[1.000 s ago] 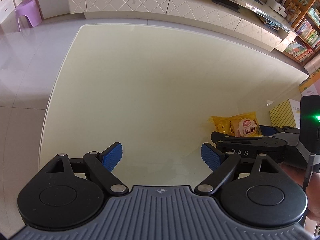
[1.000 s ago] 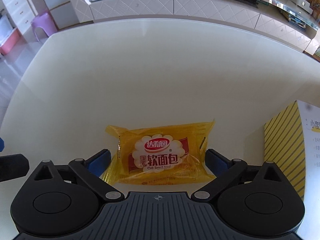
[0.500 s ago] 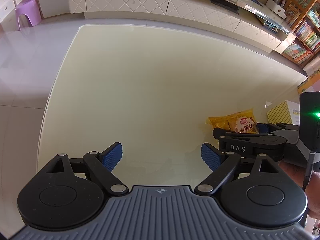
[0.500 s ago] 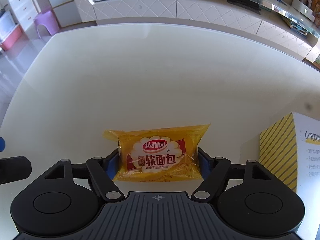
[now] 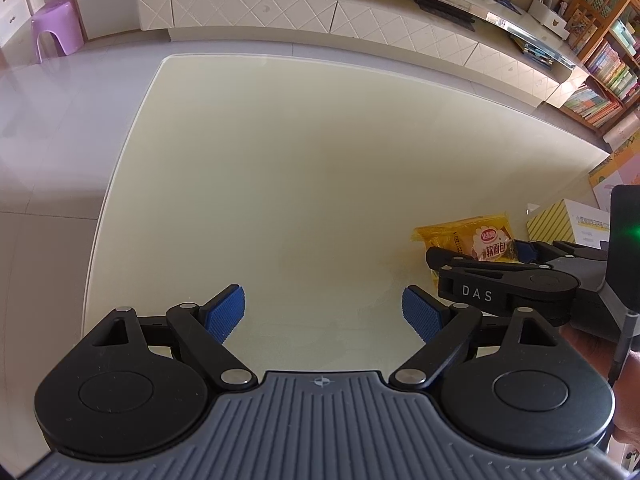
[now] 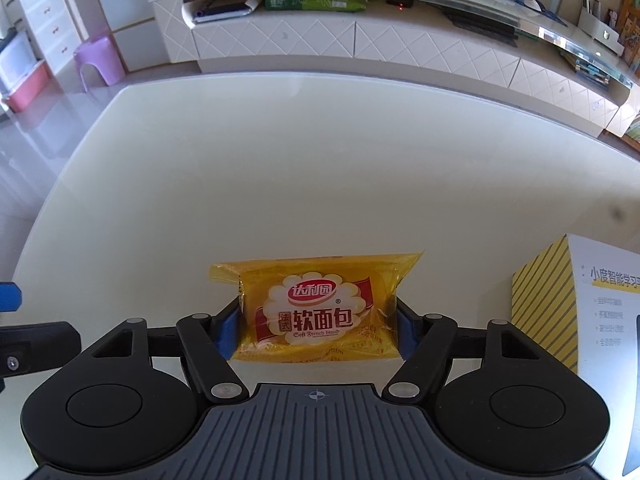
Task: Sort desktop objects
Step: 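Lift the second packet with the right gripper over the white box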
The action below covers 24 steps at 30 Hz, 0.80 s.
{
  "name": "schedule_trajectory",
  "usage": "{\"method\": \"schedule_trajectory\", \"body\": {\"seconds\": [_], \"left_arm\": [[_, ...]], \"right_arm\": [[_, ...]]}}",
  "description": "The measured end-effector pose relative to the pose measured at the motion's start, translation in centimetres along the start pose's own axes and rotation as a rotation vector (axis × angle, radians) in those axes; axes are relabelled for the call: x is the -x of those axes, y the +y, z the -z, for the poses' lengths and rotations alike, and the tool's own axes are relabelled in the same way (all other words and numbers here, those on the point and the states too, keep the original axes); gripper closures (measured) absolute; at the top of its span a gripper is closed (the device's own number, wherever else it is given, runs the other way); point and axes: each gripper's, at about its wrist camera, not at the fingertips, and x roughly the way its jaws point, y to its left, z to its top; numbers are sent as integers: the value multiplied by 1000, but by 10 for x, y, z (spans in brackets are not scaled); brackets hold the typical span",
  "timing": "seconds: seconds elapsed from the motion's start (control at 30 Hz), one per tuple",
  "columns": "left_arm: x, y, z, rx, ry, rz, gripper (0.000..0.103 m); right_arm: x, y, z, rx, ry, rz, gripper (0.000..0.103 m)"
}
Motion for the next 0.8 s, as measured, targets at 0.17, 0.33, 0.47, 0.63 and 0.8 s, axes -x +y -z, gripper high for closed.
{"method": "schedule_trajectory", "body": {"seconds": [0.17, 0.33, 0.47, 0.63, 0.8], "left_arm": [[12, -5, 2, -1, 6, 10, 0], [26, -16, 10, -44, 38, 7, 0], [42, -26, 22, -67, 52, 23, 0], [63, -36, 38, -96, 77, 31, 0], [87, -46, 55, -138, 87, 44, 0]], "right_arm": [[17, 2, 1, -6, -11, -12, 33], [44, 2, 9, -9, -16, -18, 33], [69, 3, 20, -17, -22, -17, 33], [100, 2, 36, -28, -26, -7, 33], [133, -4, 56, -67, -41, 21, 33]]}}
